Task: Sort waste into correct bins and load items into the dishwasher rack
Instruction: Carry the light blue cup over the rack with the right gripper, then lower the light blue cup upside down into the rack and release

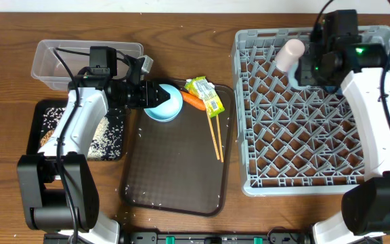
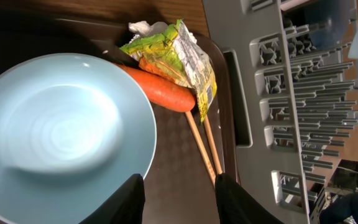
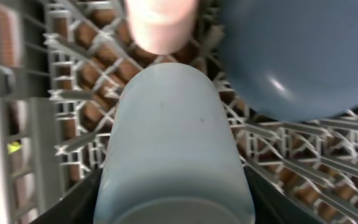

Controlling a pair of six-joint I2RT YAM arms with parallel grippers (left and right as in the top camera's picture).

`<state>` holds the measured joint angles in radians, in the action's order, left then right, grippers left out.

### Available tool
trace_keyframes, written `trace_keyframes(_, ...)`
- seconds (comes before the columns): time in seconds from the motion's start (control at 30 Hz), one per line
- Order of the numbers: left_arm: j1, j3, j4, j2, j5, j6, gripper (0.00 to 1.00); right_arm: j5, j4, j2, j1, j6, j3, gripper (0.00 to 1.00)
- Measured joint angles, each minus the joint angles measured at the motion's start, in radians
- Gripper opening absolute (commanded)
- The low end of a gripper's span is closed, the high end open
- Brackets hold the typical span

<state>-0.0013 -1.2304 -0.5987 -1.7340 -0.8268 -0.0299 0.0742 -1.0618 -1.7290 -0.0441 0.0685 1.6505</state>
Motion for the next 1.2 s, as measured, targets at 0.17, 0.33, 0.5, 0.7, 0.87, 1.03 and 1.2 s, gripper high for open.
trace_keyframes(0.17,0.000,0.004,-0.002,0.000,0.000,0.000,0.38,0.017,-0.042,-0.002,0.021,0.000,0.000,0.23)
trace_keyframes(0.33,0.000,0.014,-0.003,0.000,0.022,0.000,0.39,0.016,-0.053,-0.035,0.021,0.002,0.003,0.22)
trace_keyframes(0.5,0.000,0.014,-0.011,0.000,0.042,0.000,0.38,0.003,-0.054,-0.097,0.020,0.002,0.003,0.21)
trace_keyframes(0.7,0.000,0.014,-0.014,0.000,0.049,0.000,0.38,-0.018,-0.055,-0.139,0.020,0.002,0.006,0.21)
trace_keyframes(0.87,0.000,0.014,-0.015,0.000,0.049,0.000,0.39,-0.021,-0.055,-0.184,0.021,0.002,0.006,0.22)
trace_keyframes(1.03,0.000,0.014,-0.015,0.000,0.049,0.000,0.39,-0.022,-0.046,-0.208,0.020,0.002,0.006,0.61)
trace_keyframes(1.2,0.000,0.014,-0.015,0.000,0.049,0.000,0.39,-0.023,-0.042,-0.208,0.020,0.000,0.006,0.99)
